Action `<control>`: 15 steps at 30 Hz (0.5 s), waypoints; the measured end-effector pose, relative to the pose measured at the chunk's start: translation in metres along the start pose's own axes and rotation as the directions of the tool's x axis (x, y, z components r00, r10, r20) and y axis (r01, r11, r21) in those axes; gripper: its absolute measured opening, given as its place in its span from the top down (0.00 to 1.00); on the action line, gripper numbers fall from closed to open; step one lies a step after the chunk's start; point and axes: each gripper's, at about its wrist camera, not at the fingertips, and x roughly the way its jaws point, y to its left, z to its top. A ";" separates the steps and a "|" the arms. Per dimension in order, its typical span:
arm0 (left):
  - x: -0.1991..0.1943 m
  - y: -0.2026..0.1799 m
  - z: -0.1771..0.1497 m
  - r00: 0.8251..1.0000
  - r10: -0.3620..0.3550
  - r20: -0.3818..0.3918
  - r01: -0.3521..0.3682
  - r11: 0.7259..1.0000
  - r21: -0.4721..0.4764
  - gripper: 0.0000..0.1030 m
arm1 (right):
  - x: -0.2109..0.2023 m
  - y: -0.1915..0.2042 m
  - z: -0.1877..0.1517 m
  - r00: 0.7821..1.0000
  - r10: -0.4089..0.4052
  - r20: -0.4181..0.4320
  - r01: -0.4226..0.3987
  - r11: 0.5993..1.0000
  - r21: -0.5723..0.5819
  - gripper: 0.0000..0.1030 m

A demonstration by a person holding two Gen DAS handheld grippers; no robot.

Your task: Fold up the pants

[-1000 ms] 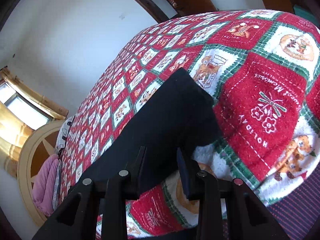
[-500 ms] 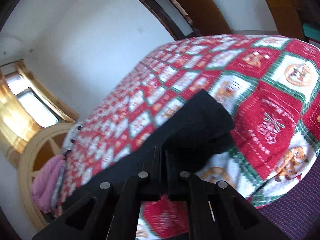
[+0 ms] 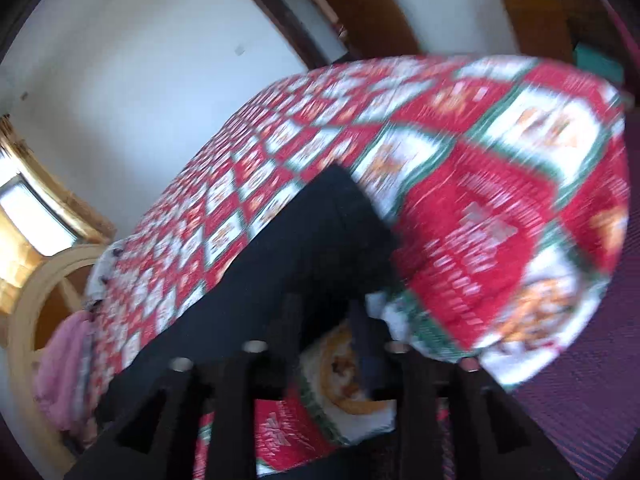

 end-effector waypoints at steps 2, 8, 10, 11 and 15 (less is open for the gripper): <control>-0.003 -0.002 0.009 0.999 0.023 0.031 -0.023 1.000 -0.002 0.25 | -0.021 0.006 0.003 0.993 -0.074 0.095 0.077 0.997 -0.027 0.52; 0.022 -0.014 0.022 0.999 0.035 0.034 -0.035 0.999 -0.015 0.23 | -0.014 0.074 0.006 0.991 0.094 0.097 -0.075 0.979 -0.188 0.52; 0.036 -0.016 0.013 1.000 0.028 -0.009 -0.028 1.000 -0.011 0.23 | 0.011 0.114 -0.005 0.985 0.171 -0.005 -0.166 0.946 -0.280 0.52; 0.041 -0.018 0.007 0.999 0.029 -0.026 -0.029 1.000 0.000 0.23 | 0.025 0.141 -0.011 0.972 0.220 -0.081 -0.234 0.915 -0.327 0.52; 0.040 -0.031 -0.010 0.998 0.060 -0.020 -0.058 0.994 0.092 0.16 | 0.085 0.230 -0.051 0.857 0.342 -0.385 -0.479 0.803 -0.355 0.52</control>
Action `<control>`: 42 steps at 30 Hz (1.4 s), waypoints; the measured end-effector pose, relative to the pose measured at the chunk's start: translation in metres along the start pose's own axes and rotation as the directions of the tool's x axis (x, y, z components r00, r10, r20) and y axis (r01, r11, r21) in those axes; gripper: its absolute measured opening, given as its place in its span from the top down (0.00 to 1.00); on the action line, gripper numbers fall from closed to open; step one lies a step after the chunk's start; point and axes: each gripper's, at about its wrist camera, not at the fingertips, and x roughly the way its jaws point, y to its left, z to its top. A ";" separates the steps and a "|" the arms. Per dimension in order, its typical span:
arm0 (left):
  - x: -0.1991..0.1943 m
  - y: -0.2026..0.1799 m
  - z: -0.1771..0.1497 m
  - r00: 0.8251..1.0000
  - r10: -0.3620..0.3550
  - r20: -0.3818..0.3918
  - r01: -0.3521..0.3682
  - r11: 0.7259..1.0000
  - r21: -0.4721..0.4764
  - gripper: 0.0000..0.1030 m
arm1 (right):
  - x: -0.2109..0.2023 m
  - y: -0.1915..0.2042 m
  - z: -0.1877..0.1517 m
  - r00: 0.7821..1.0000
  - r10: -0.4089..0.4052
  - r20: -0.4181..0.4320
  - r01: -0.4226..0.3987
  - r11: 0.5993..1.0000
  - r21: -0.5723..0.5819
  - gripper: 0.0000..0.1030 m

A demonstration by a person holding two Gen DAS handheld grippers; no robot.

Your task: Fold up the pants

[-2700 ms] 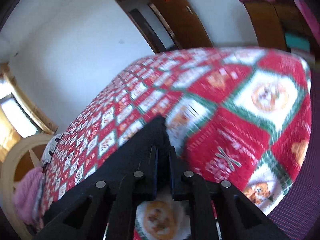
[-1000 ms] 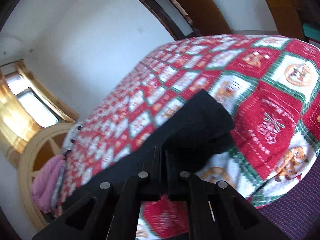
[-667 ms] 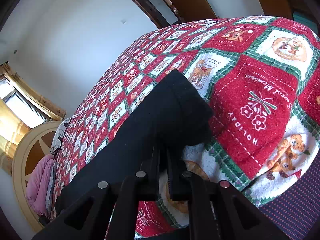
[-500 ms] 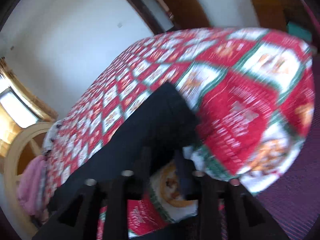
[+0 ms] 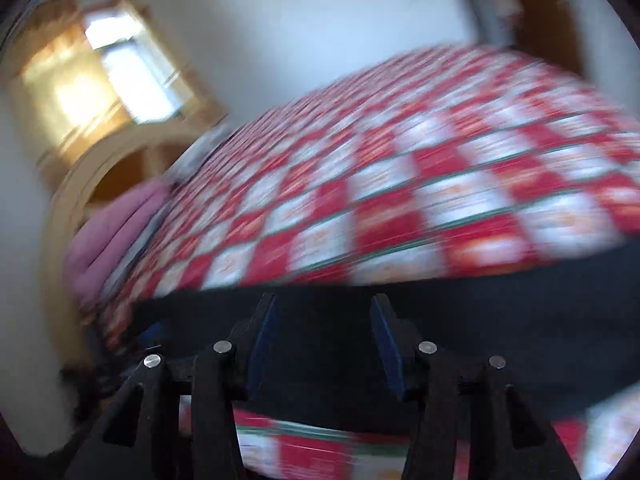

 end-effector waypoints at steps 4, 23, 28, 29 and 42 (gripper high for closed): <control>0.002 -0.007 -0.003 1.000 0.008 -0.003 -0.008 0.999 0.049 0.07 | 0.113 0.059 0.011 0.956 0.157 -0.247 -0.170 0.985 -0.031 0.52; -0.005 0.009 -0.011 0.987 -0.138 0.086 0.140 0.990 -0.019 0.03 | 0.301 0.168 0.029 0.778 0.316 -0.543 -0.283 0.948 0.146 0.92; -0.004 0.008 -0.012 0.988 -0.133 0.084 0.135 0.991 -0.015 0.03 | 0.270 0.173 0.039 0.825 0.365 -0.431 -0.345 0.930 0.126 0.95; -0.004 0.007 -0.012 0.988 -0.129 0.082 0.131 0.991 -0.012 0.03 | 0.263 0.176 0.040 0.835 0.366 -0.410 -0.353 0.929 0.110 0.96; -0.004 0.005 -0.013 0.991 -0.112 0.076 0.112 0.994 0.007 0.01 | 0.242 0.129 0.036 0.937 0.174 -0.305 -0.183 0.983 -0.004 1.00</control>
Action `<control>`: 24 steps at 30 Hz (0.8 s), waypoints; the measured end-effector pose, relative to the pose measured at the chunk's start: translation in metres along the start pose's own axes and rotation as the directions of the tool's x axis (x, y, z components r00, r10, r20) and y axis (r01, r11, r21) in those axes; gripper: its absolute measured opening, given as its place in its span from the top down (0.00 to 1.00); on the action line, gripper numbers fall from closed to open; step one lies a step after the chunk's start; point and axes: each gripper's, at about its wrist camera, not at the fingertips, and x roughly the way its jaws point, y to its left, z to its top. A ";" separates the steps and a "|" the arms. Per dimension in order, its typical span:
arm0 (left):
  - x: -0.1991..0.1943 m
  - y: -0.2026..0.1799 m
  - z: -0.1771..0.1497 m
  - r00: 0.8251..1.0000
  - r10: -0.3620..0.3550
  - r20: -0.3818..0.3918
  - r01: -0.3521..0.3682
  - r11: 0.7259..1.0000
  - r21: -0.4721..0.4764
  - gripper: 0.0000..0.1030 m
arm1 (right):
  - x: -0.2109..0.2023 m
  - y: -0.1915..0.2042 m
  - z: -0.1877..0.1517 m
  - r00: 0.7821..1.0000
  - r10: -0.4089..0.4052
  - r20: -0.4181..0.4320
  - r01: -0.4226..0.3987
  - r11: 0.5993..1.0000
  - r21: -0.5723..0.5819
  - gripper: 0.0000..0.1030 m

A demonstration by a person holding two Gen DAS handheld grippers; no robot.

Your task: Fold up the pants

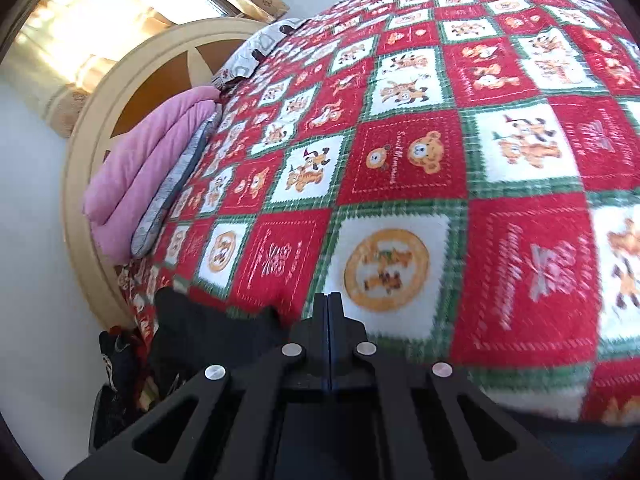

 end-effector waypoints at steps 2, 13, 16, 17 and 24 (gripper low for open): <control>0.001 -0.001 0.000 1.000 0.010 -0.004 -0.010 1.000 0.008 0.01 | -0.014 0.003 -0.007 0.999 -0.028 0.018 0.028 0.999 -0.025 0.99; 0.003 -0.005 0.001 0.999 0.043 -0.015 -0.043 0.998 0.037 0.00 | -0.041 0.007 -0.079 0.981 -0.190 0.032 0.192 0.961 -0.200 0.66; 0.005 -0.008 0.000 0.998 0.060 -0.021 -0.058 0.997 0.052 0.00 | -0.042 -0.014 -0.077 0.989 -0.138 0.050 0.144 0.980 -0.137 0.66; 0.005 -0.009 0.000 0.998 0.066 -0.022 -0.065 0.996 0.058 0.00 | -0.043 -0.018 -0.076 0.992 -0.121 0.048 0.126 0.985 -0.120 0.66; 0.008 -0.024 0.003 0.982 0.184 -0.049 -0.177 0.977 0.119 0.00 | -0.074 -0.023 -0.086 0.978 -0.178 0.111 0.189 0.977 -0.098 0.60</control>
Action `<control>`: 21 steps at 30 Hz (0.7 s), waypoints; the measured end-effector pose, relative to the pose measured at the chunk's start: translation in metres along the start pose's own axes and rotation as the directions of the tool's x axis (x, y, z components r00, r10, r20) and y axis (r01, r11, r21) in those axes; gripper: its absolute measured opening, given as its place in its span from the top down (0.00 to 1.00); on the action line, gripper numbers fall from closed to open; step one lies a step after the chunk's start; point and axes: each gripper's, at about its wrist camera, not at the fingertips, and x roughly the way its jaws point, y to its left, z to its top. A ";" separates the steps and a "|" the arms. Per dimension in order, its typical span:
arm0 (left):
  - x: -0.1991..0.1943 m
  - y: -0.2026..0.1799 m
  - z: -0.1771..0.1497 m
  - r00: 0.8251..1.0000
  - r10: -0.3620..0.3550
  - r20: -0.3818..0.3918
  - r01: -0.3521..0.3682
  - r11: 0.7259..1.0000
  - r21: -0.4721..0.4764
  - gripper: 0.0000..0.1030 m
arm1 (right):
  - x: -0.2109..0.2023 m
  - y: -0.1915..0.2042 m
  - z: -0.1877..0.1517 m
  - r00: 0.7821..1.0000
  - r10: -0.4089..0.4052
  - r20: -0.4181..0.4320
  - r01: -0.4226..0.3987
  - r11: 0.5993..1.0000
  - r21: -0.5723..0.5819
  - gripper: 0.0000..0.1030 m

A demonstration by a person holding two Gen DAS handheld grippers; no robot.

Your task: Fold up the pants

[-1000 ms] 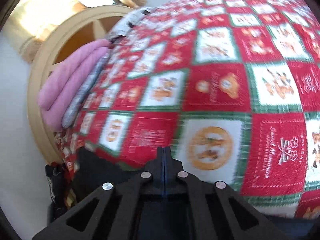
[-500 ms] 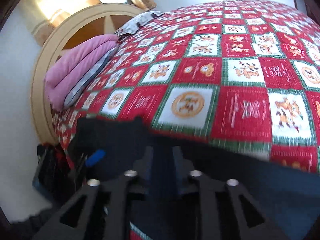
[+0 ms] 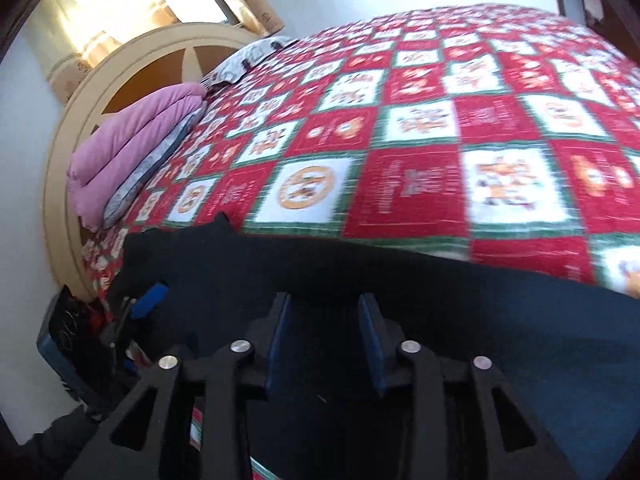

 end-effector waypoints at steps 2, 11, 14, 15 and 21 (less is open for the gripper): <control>-0.001 -0.001 0.002 0.999 0.031 -0.017 -0.031 1.000 -0.006 0.00 | -0.018 -0.010 -0.009 0.998 -0.055 0.014 0.055 0.998 -0.008 0.59; 0.006 -0.005 0.001 0.995 0.084 -0.051 -0.084 0.996 0.008 0.00 | -0.071 -0.073 -0.051 0.923 -0.383 0.045 0.386 0.919 -0.087 0.47; 0.002 -0.005 0.009 0.991 0.113 -0.068 -0.115 0.993 -0.024 0.00 | -0.077 -0.078 -0.055 0.931 -0.361 0.058 0.365 0.926 -0.095 0.47; -0.001 -0.006 0.011 0.991 0.116 -0.063 -0.119 0.992 -0.038 0.00 | -0.079 -0.076 -0.054 0.928 -0.369 0.057 0.373 0.922 -0.103 0.47; -0.016 -0.034 0.043 0.998 0.065 0.009 -0.064 0.995 -0.071 0.00 | -0.112 -0.083 -0.058 0.914 -0.395 0.091 0.401 0.914 -0.064 0.47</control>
